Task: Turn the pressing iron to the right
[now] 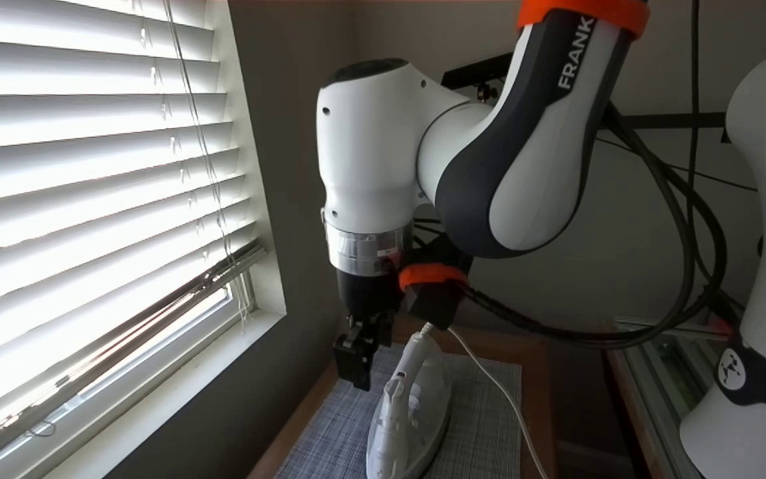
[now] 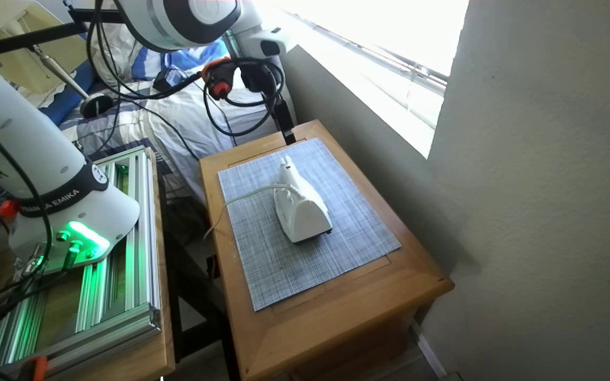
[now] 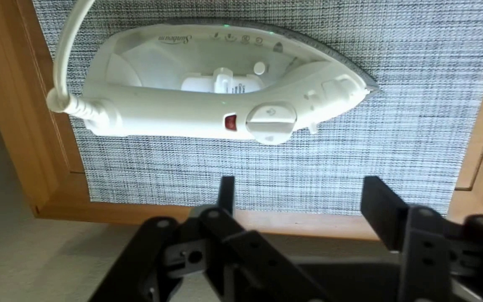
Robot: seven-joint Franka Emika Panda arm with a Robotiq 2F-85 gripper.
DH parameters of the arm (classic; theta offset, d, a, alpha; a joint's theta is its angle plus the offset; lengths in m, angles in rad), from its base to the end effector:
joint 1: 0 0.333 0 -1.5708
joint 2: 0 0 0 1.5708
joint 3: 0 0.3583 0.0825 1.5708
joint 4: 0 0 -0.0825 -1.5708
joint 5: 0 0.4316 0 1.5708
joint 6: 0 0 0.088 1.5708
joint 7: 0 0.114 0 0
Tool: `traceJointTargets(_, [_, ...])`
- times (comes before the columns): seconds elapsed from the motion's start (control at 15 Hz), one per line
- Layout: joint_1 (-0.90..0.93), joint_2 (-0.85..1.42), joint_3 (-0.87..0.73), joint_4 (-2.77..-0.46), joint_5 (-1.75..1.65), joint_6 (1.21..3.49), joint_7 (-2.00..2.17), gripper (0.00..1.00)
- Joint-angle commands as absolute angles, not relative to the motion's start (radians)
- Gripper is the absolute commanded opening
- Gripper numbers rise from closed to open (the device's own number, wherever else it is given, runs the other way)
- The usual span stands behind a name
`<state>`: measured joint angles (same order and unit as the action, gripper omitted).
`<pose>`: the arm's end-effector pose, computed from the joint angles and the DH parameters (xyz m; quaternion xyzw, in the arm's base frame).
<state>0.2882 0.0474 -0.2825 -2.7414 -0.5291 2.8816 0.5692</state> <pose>0.4170 0.0289 0.2029 0.9950 -0.0281 0.0665 0.0695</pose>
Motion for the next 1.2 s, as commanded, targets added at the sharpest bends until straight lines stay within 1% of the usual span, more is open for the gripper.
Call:
traceJointTargets(0.0, [0.293,-0.052,-0.264,-2.752,-0.490,2.773,0.554,1.00])
traceJointTargets(0.13, [0.297,-0.100,-0.261,-2.756,-0.477,2.720,0.549,1.00])
traceJointTargets(0.2, [0.185,-0.129,-0.147,-2.757,-0.471,2.693,0.547,1.00])
traceJointTargets(0.53, [0.098,-0.248,-0.017,-2.755,-0.361,2.566,0.498,1.00])
traceJointTargets(1.07, [0.025,-0.451,0.093,-2.754,-0.284,2.379,0.471,1.00])
traceJointTargets(1.13, [0.009,-0.380,0.106,-2.742,-0.303,2.432,0.494,1.00])
